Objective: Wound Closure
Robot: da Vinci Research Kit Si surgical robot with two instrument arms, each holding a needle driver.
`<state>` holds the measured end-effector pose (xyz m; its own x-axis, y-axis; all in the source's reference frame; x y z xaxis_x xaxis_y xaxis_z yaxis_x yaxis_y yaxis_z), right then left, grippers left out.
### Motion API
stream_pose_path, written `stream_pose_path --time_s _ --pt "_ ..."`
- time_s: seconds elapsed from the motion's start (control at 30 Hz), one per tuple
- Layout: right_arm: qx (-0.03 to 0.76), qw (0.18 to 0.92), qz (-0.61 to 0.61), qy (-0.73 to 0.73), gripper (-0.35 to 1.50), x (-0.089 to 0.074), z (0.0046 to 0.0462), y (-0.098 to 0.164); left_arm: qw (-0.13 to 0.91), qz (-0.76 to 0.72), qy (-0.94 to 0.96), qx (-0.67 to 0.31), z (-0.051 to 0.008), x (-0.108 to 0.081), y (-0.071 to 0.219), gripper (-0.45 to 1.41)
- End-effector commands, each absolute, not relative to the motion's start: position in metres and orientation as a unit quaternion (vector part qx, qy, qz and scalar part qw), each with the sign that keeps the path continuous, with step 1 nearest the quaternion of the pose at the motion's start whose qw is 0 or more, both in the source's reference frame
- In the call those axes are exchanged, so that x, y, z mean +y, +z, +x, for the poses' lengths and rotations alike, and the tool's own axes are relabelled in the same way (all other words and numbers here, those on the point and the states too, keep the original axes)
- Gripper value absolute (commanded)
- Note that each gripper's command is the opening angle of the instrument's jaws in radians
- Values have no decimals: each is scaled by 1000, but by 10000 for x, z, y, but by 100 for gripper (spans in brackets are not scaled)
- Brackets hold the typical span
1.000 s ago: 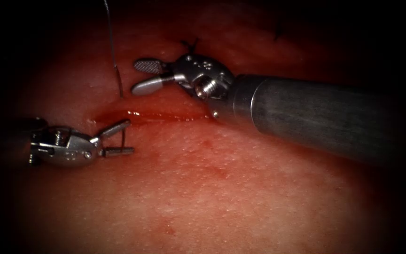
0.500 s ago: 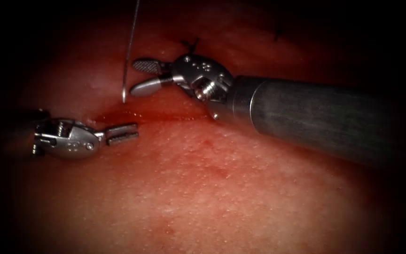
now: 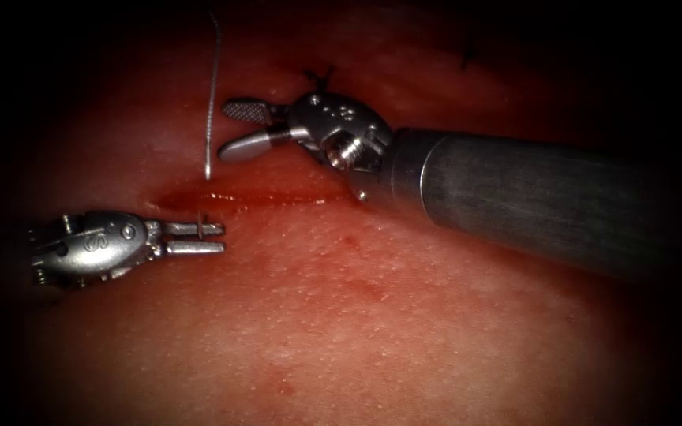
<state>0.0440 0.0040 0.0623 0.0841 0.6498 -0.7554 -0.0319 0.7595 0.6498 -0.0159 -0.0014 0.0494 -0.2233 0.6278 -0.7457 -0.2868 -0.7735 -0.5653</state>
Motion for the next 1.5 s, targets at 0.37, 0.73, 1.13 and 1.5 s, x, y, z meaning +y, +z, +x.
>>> stream_pose_path --time_s 0.37,0.73,1.13,1.5 --pt "630 687 262 250 101 40 441 621 319 -552 735 -232 -176 -29 438 -45" --pt "627 681 278 255 59 36 434 621 262 -551 783 -123 -187 -19 371 -45" --pt "576 620 399 352 45 34 418 595 177 -495 848 62 -176 30 409 -45" --pt "555 589 441 388 49 42 409 584 157 -517 833 119 -187 45 417 -45"
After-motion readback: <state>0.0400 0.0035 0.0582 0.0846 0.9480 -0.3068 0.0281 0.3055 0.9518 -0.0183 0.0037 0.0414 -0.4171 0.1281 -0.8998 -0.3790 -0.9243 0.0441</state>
